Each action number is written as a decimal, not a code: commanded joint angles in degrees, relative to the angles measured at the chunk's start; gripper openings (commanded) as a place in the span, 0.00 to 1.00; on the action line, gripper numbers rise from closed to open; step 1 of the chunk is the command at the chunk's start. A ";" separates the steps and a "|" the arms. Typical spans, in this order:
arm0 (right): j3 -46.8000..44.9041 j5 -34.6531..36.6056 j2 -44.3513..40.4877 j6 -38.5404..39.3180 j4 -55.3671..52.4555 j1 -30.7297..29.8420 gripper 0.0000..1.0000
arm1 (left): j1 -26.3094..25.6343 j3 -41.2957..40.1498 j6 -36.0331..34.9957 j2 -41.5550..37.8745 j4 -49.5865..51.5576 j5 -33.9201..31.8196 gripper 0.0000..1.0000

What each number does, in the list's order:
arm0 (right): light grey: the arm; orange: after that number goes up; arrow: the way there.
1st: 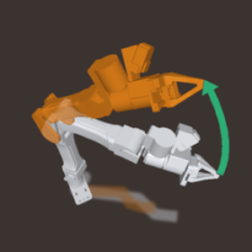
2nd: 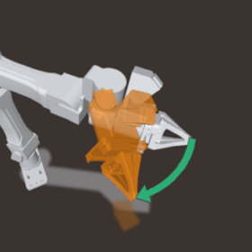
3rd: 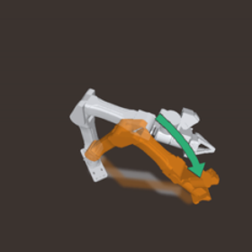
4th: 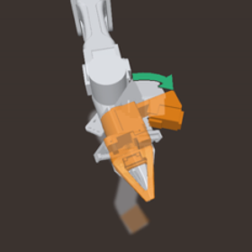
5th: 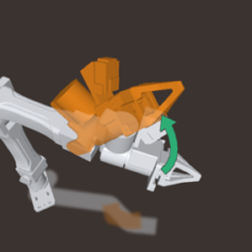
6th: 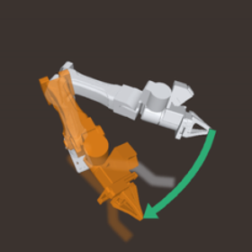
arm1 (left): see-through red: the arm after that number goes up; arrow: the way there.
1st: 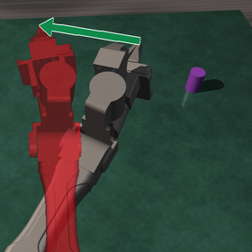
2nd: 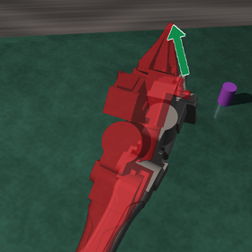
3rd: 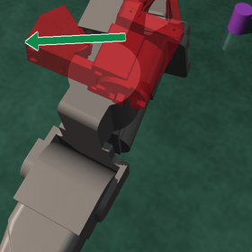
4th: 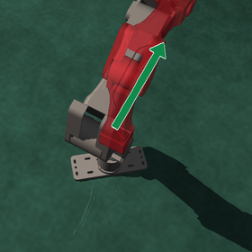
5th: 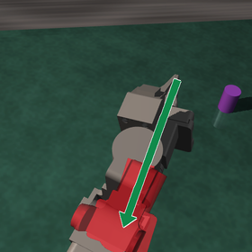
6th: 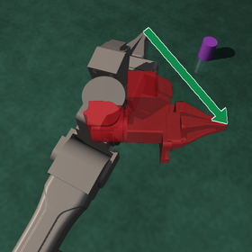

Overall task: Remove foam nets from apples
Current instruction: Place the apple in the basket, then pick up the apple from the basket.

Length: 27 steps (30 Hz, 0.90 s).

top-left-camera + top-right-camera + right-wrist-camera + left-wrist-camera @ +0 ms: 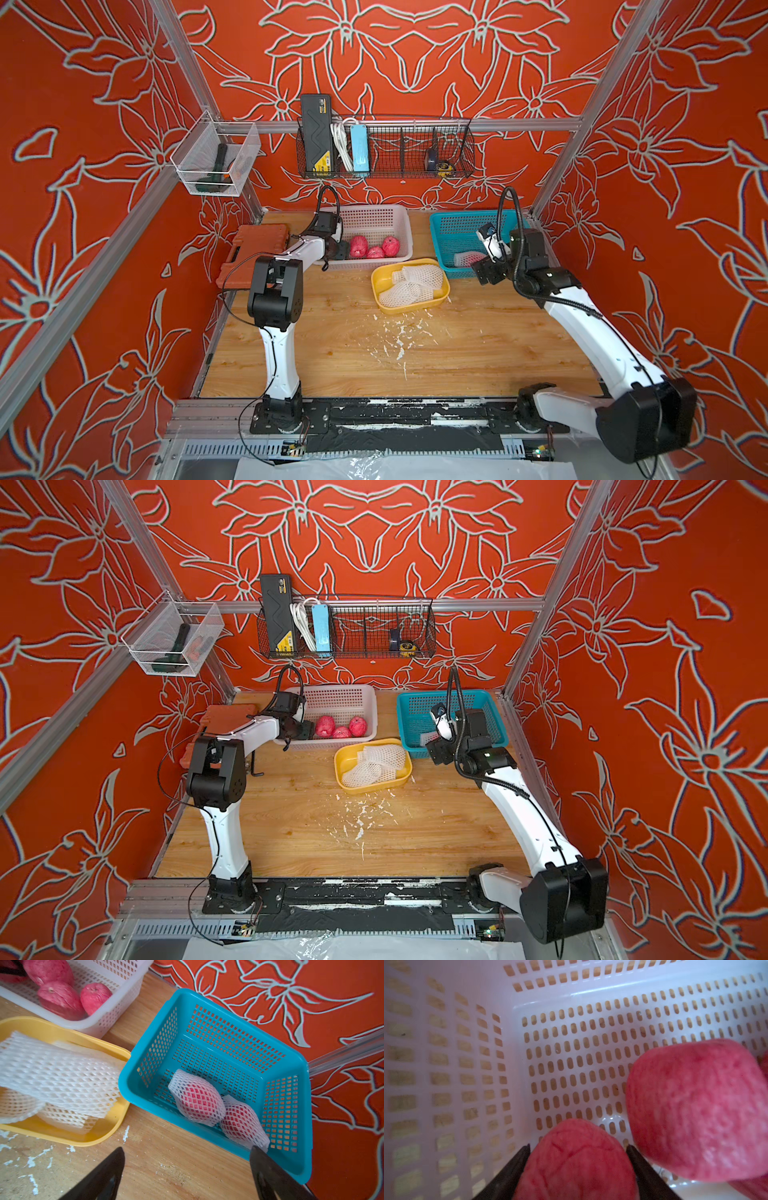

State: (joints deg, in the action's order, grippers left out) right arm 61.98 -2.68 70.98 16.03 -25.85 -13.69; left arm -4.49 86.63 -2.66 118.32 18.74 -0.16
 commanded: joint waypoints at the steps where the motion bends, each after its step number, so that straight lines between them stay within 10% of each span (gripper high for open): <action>1: 4.43 4.30 3.72 2.33 -2.88 0.99 0.95 | 0.10 0.17 1.40 -2.81 -0.54 1.61 0.76; 18: 30.22 5.19 29.67 -8.63 -26.05 1.85 0.95 | -0.63 -9.98 4.83 -22.43 -6.31 5.58 0.98; 27: 39.73 6.82 40.59 -8.66 -34.20 2.17 0.63 | -5.89 -14.75 4.41 -29.19 -7.84 7.90 0.98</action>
State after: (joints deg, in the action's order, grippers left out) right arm 99.07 1.96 110.24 7.94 -55.09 -11.90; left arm -9.13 72.82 1.52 90.74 12.27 6.31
